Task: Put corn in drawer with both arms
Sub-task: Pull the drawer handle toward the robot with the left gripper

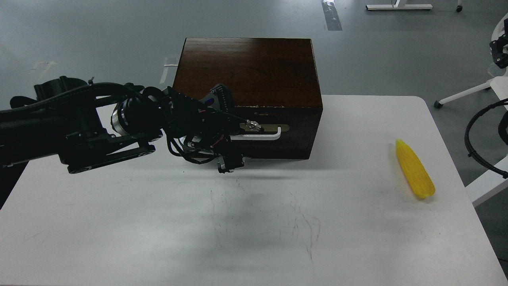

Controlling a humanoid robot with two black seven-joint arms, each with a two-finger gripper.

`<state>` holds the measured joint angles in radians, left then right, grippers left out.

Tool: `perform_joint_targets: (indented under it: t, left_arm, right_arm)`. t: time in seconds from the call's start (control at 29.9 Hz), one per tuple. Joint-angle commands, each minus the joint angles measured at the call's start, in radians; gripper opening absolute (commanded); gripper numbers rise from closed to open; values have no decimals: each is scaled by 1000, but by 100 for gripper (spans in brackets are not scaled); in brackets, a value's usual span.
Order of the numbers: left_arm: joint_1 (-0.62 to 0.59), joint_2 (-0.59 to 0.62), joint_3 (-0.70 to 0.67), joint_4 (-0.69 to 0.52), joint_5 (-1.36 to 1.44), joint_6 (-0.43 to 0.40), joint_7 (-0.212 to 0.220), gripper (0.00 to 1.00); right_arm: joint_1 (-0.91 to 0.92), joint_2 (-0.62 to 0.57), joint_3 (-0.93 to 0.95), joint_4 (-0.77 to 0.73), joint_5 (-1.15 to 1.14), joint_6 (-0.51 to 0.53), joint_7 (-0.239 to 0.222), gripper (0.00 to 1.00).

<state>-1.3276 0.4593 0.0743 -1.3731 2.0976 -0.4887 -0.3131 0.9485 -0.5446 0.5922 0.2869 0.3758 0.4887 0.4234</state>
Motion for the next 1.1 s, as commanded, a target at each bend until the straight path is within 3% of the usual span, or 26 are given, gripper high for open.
perform_joint_targets:
  t: [0.0,1.07]
  left_arm:
    - [2,-1,1,-14,-1,0,-14,50]
    - [-13,10,-1,-144,-7,0,-37,55]
  right_arm:
    - [1,0,0,0,0,0,0,100]
    - [0,-2,-5,0,-1,0,-2,100]
